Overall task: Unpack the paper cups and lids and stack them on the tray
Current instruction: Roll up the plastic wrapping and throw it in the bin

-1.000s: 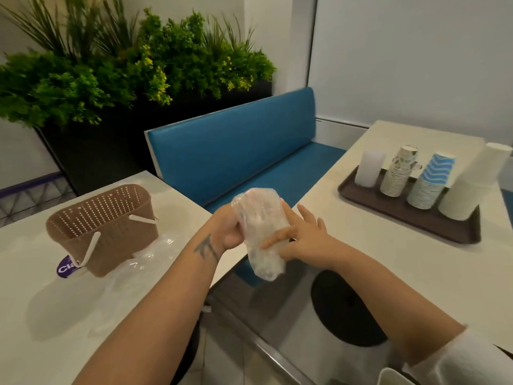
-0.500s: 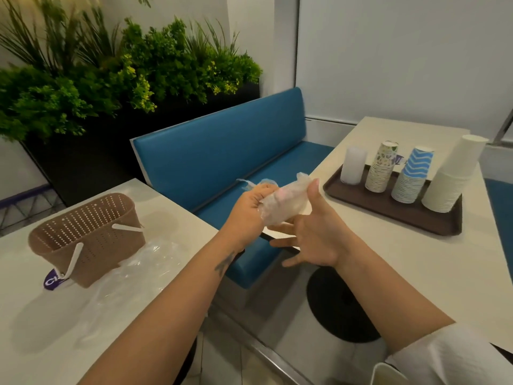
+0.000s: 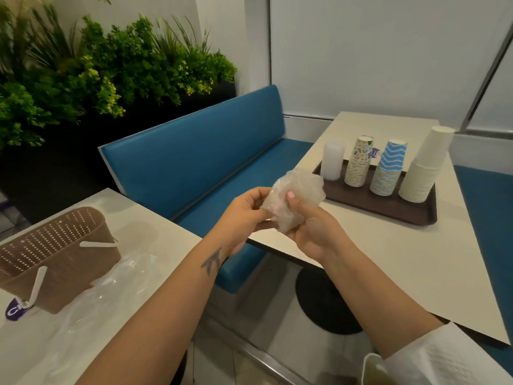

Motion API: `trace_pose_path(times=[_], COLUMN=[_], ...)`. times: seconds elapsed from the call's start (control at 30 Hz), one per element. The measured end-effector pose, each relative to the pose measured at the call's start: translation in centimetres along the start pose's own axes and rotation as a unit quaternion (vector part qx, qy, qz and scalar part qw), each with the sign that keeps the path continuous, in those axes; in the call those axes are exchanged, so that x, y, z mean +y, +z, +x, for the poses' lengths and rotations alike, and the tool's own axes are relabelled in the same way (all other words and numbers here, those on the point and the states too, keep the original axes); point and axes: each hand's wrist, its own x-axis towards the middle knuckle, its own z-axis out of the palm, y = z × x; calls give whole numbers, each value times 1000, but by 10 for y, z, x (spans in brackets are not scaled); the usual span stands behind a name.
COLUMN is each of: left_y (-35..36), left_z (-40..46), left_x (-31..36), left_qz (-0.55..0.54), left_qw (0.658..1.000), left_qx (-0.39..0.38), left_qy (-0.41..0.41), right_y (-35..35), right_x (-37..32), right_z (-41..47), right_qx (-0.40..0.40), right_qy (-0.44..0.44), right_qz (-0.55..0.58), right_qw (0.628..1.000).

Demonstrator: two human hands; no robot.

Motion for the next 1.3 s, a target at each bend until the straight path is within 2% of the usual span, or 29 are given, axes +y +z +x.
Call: trace_pose_path(times=[0.07, 0.13, 0.2, 0.27, 0.37, 0.43, 0.5, 0.63, 0.87, 0.93, 1.0, 1.07, 1.13, 1.2, 1.3], left_y=[-7, -13, -10, 1, 10, 5, -2, -10, -9, -4, 3, 9, 16, 27, 52], left_z=[5, 11, 17, 25, 38, 47, 53, 60, 75, 77, 77, 79, 83, 82, 77], left_x=[-3, -5, -4, -7, -13, -19, -20, -18, -27, -30, -29, -31, -34, -37, -43], left_qz=[5, -32, -68, -58, -50, -39, -9, 48, -9, -22, -44, -52, -48, -29, -24], left_qw=[1000, 997, 985, 980, 986, 988, 988, 974, 969, 969, 976, 986, 991, 991, 985], left_qx=[-9, -23, -71, -98, -49, -45, -77, -192, -241, -244, -212, -158, -123, -127, -171], left_qy=[-5, -68, -139, -162, -152, -143, -132, -108, -54, -34, -18, -1, 8, 9, -13], right_y=[-5, -7, -7, -5, -4, -6, -8, -11, -6, -4, -6, -10, -19, -26, -41], right_x=[-3, -5, -3, 0, -2, -9, -15, -17, -5, -2, 1, 2, 3, 5, 5], right_z=[4, 6, 7, 8, 8, 11, 14, 19, 18, 18, 16, 10, 0, -12, -33], right_qx=[42, 81, 100, 112, 120, 131, 167, 234, 193, 209, 252, 267, 254, 238, 278], right_qy=[-24, -61, -92, -107, -90, -67, -57, -35, 69, 39, -25, -75, -85, -92, -106], right_qz=[-7, -26, -59, -106, -100, -74, -80, -57, 1, -40, -70, -58, -20, -46, -175], right_qw=[999, 995, 989, 982, 984, 986, 981, 970, 979, 976, 965, 959, 963, 966, 939])
